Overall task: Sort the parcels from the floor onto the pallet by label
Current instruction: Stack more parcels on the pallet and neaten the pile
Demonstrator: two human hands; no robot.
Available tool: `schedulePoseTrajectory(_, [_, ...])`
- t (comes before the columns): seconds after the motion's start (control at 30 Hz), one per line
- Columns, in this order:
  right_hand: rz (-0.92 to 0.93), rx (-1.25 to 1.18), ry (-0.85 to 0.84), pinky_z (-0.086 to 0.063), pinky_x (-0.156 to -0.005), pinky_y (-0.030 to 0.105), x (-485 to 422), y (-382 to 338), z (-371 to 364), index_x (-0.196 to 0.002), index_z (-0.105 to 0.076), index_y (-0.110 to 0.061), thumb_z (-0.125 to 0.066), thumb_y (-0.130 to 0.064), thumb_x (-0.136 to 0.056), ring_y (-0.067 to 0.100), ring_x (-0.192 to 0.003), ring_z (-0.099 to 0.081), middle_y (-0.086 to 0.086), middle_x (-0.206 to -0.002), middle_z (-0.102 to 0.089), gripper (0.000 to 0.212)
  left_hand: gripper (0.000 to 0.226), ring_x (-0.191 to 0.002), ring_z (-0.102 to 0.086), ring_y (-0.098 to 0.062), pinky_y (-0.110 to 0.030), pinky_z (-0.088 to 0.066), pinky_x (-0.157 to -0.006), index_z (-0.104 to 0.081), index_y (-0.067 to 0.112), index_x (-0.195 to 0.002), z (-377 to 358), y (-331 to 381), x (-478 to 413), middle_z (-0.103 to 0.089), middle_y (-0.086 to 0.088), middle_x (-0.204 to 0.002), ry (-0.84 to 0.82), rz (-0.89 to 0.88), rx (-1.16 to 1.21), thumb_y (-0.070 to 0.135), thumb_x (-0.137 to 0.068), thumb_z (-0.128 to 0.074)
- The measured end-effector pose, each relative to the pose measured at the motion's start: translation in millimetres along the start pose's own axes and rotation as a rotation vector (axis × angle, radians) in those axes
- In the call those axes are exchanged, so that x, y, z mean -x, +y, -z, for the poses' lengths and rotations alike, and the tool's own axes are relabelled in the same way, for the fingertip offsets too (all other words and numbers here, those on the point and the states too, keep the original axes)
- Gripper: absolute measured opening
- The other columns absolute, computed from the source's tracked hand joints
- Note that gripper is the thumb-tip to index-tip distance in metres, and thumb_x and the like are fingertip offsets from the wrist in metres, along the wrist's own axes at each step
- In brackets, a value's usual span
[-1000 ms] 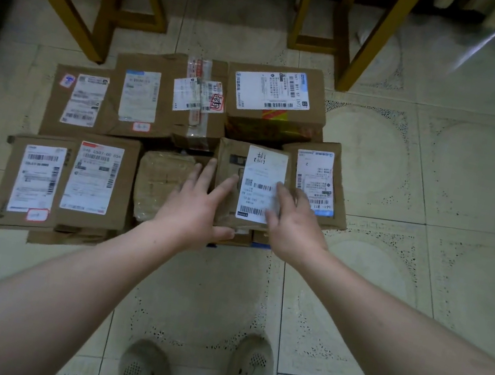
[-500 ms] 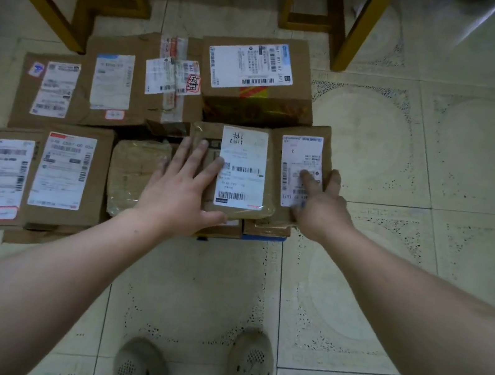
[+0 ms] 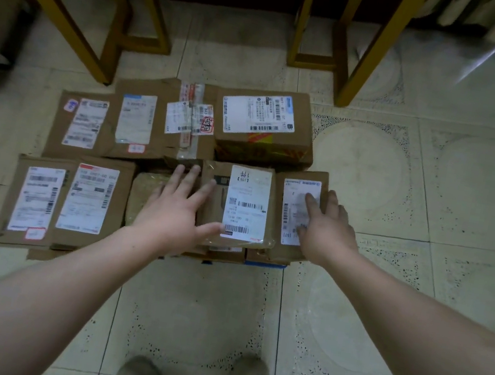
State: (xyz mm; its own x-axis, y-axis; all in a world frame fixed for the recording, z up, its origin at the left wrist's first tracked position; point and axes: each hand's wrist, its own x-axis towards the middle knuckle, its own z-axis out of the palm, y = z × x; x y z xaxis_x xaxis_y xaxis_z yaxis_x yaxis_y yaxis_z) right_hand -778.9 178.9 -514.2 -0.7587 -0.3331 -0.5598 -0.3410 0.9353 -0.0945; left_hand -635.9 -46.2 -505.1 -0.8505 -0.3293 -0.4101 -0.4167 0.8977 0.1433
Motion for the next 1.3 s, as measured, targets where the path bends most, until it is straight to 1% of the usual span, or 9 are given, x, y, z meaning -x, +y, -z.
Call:
schedulePoseTrajectory(0.1, [0.052, -0.001, 0.114, -0.019, -0.114, 0.045, 0.8, -18.1, 27.6, -0.152, -0.007, -0.024, -0.041, -0.035, -0.099, 0.032, -0.146, -0.004, 0.011, -0.160, 0.003, 0.064, 0.087, -0.141, 0.020, -0.015, -0.045, 0.000, -0.113, 0.001, 0.043, -0.148, 19.1, -22.0, -1.9, 0.014, 0.007, -0.157, 0.039, 0.090, 0.028, 0.083, -0.073, -0.022])
schedulePoseTrajectory(0.27, [0.178, -0.021, 0.223, -0.014, -0.116, 0.046, 0.8, -76.1, 63.8, -0.152, -0.010, -0.026, -0.041, -0.040, -0.098, 0.031, -0.146, -0.005, 0.010, -0.160, -0.005, 0.064, 0.085, -0.144, 0.013, -0.020, -0.049, -0.005, -0.114, 0.000, 0.039, -0.149, 44.6, -79.9, -4.7, 0.011, 0.004, -0.158, 0.044, 0.196, 0.085, 0.080, -0.076, -0.019])
schedulePoseTrajectory(0.43, [0.248, -0.030, 0.205, -0.013, -0.116, 0.045, -0.7, -159.9, 70.7, -0.151, -0.014, -0.027, -0.044, -0.043, -0.096, 0.031, -0.146, -0.004, 0.009, -0.160, -0.007, 0.063, 0.081, -0.145, 0.010, -0.023, -0.051, -0.008, -0.115, 0.000, 0.038, -0.149, 52.5, -151.4, -3.9, 0.008, 0.002, -0.159, 0.041, 0.260, 0.078, 0.075, -0.082, -0.029])
schedulePoseTrajectory(0.67, [0.186, -0.009, 0.146, -0.016, -0.115, 0.044, 5.2, -277.5, 53.7, -0.150, -0.017, -0.030, -0.048, -0.044, -0.094, 0.029, -0.146, -0.008, 0.006, -0.159, -0.012, 0.066, 0.080, -0.145, 0.004, -0.025, -0.050, -0.009, -0.114, -0.002, 0.038, -0.149, 71.9, -256.1, -3.3, -0.001, 0.001, -0.159, -0.017, 0.283, 0.070, 0.074, -0.083, -0.031])
schedulePoseTrajectory(0.87, [0.240, -0.005, 0.047, -0.030, -0.109, 0.045, -15.8, -343.3, 38.9, -0.147, -0.025, -0.026, -0.045, -0.042, -0.095, 0.030, -0.138, -0.024, 0.009, -0.149, -0.030, 0.057, 0.072, -0.145, 0.007, -0.028, -0.053, -0.007, -0.113, -0.012, 0.035, -0.149, 79.5, -309.1, -29.3, 0.002, 0.002, -0.160, -0.083, 0.285, 0.116, 0.066, -0.088, -0.036])
schedulePoseTrajectory(0.97, [0.278, -0.011, -0.062, -0.030, -0.110, 0.046, -40.3, -364.8, 26.4, -0.151, -0.015, -0.027, -0.041, -0.042, -0.097, 0.030, -0.141, -0.018, 0.008, -0.155, -0.020, 0.062, 0.070, -0.144, 0.010, -0.030, -0.057, -0.009, -0.113, -0.009, 0.037, -0.149, 74.4, -318.6, -56.3, 0.006, 0.004, -0.159, -0.137, 0.285, 0.148, 0.060, -0.090, -0.038])
schedulePoseTrajectory(1.07, [0.341, 0.035, -0.120, -0.014, -0.115, 0.043, -70.6, -376.0, 14.0, -0.152, -0.009, -0.024, -0.035, -0.044, -0.099, 0.029, -0.146, -0.002, 0.007, -0.161, -0.003, 0.063, 0.068, -0.143, 0.016, -0.034, -0.059, -0.005, -0.114, -0.005, 0.042, -0.148, 61.3, -324.1, -84.1, 0.013, 0.006, -0.158, -0.179, 0.275, 0.198, 0.059, -0.091, -0.038])
schedulePoseTrajectory(1.17, [0.342, 0.081, -0.171, -0.003, -0.116, 0.045, -92.3, -382.5, -4.0, -0.153, -0.006, -0.027, -0.028, -0.050, -0.099, 0.030, -0.146, 0.008, 0.008, -0.161, 0.008, 0.063, 0.073, -0.143, 0.019, -0.030, -0.059, -0.002, -0.113, -0.006, 0.039, -0.149, 40.1, -334.2, -104.7, 0.017, 0.007, -0.157, -0.221, 0.258, 0.211, 0.064, -0.088, -0.037])
schedulePoseTrajectory(1.3, [0.281, 0.112, -0.239, -0.003, -0.115, 0.050, -99.0, -384.5, -26.8, -0.151, -0.012, -0.033, -0.022, -0.056, -0.097, 0.034, -0.145, 0.003, 0.008, -0.161, 0.003, 0.060, 0.076, -0.143, 0.019, -0.019, -0.054, 0.007, -0.114, -0.010, 0.032, -0.151, 13.7, -340.6, -112.5, 0.009, 0.002, -0.159, -0.336, 0.227, 0.149, 0.068, -0.087, -0.031])
